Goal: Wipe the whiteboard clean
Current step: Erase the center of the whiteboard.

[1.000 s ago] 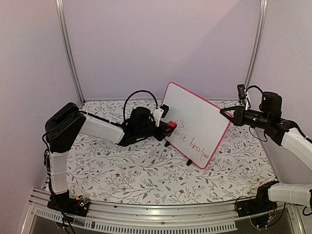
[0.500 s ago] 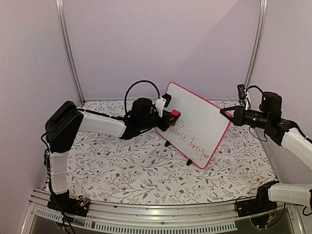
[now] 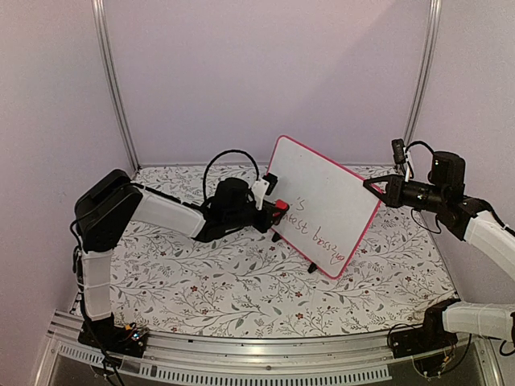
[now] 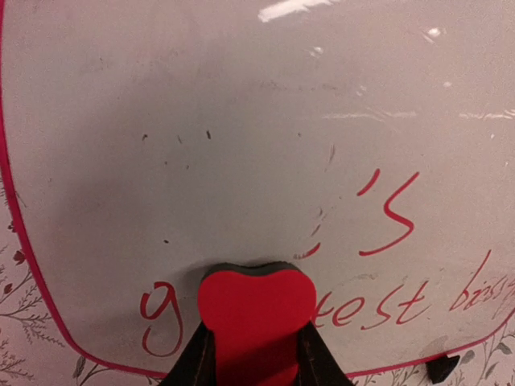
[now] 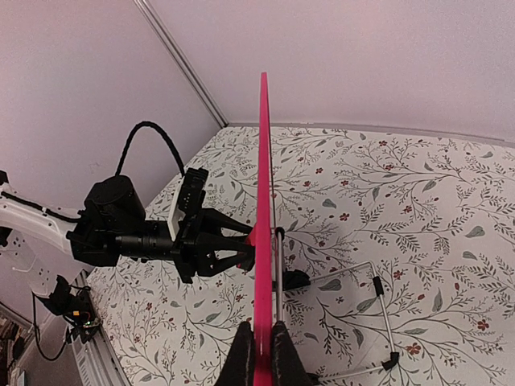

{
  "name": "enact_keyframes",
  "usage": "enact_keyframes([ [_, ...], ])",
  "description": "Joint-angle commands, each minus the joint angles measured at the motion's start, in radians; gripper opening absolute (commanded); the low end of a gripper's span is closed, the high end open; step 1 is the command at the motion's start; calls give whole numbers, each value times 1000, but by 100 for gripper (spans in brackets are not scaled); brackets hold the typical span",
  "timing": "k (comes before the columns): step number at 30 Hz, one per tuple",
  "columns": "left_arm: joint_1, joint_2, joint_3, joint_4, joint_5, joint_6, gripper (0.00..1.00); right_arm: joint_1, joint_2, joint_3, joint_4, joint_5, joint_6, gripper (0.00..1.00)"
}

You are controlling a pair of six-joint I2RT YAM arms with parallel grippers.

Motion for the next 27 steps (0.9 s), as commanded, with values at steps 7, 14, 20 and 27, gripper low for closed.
enact_keyframes([
  [7,-11,1,52,1,22,4,0,23,10,-24,-84,-71,-11,0],
  [14,-12,-26,59,16,41,12,0,24,10,-25,-86,-70,-10,0],
  [20,-17,-28,-2,36,39,3,0,23,6,-27,-87,-70,-11,0],
  [27,-17,-25,-71,72,26,-10,0,23,9,-27,-84,-71,-10,0],
])
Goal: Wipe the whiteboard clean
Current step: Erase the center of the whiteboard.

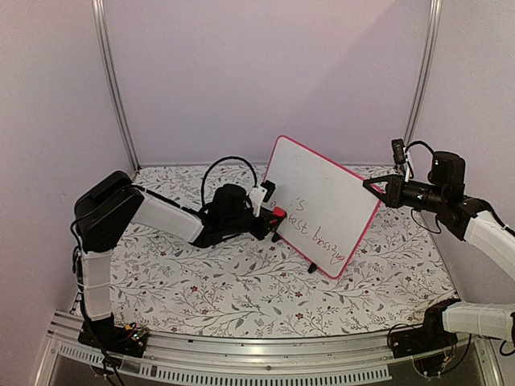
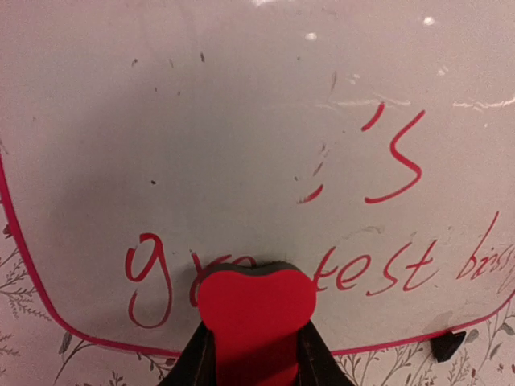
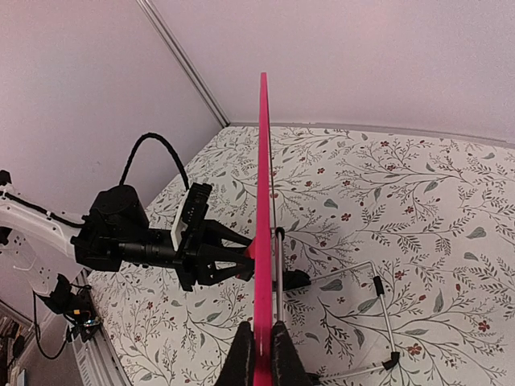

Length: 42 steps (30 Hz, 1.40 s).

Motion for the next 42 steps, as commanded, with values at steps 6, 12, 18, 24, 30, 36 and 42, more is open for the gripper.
enact_keyframes([
  [6,-14,-17,55,15,6,10,0,22,11,-30,-83,-65,-7,0],
  [12,-14,-1,144,-19,24,19,0,22,8,-30,-83,-65,-7,0],
  [18,-18,11,129,-23,27,14,0,22,10,-29,-85,-65,-7,0],
  [24,-26,22,58,-6,17,-4,0,23,14,-27,-82,-66,-7,0],
  [30,-27,29,58,-6,-4,-10,0,22,18,-23,-84,-70,-7,0],
  [36,-11,17,104,-23,-13,-5,0,22,16,-23,-86,-71,-8,0],
  [42,7,7,114,-34,-12,-3,0,23,14,-23,-86,-68,-8,0],
])
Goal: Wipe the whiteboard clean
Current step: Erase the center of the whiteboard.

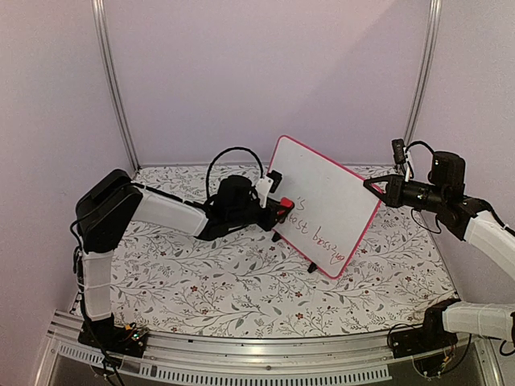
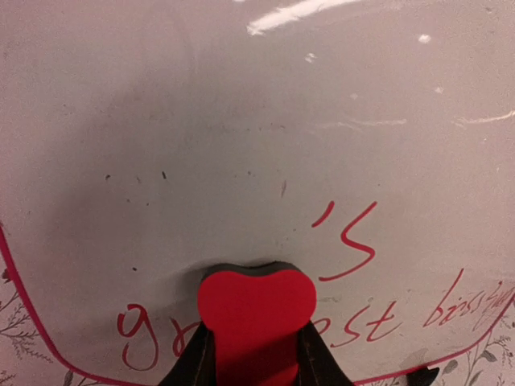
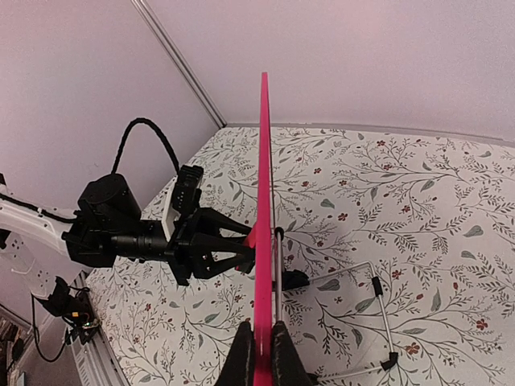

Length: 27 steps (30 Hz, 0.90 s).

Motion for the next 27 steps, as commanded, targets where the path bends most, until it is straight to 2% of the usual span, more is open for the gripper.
enact_keyframes([
  [1,13,0,12,10,-11,0,0,24,10,-24,-87,-77,-13,0],
  [6,12,24,-62,56,-4,-30,0,23,13,-27,-81,-80,-11,0],
  [12,9,19,-57,55,-9,-22,0,23,14,-27,-80,-81,-11,0],
  [27,-1,11,127,-5,5,4,0,23,10,-30,-78,-78,-11,0],
])
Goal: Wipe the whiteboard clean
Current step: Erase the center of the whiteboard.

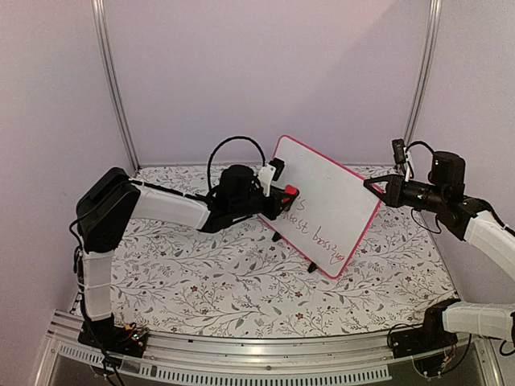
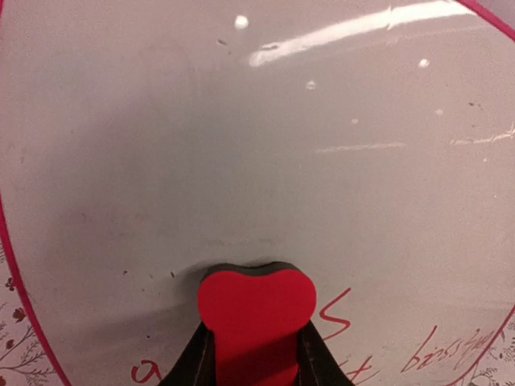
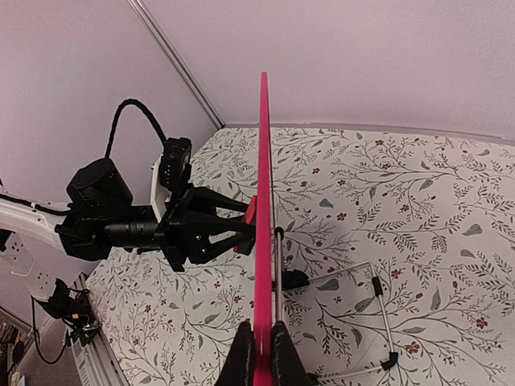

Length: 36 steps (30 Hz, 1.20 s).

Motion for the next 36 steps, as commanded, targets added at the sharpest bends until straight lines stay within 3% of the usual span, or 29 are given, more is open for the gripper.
enact_keyframes([
  [1,-5,8,54,3,7,19,0,24,10,-30,-78,-83,-18,0],
  [15,-35,23,-81,39,-14,-1,0,23,10,-31,-77,-85,-18,0],
  [36,-49,11,10,31,15,21,0,23,4,-35,-78,-81,-16,0],
])
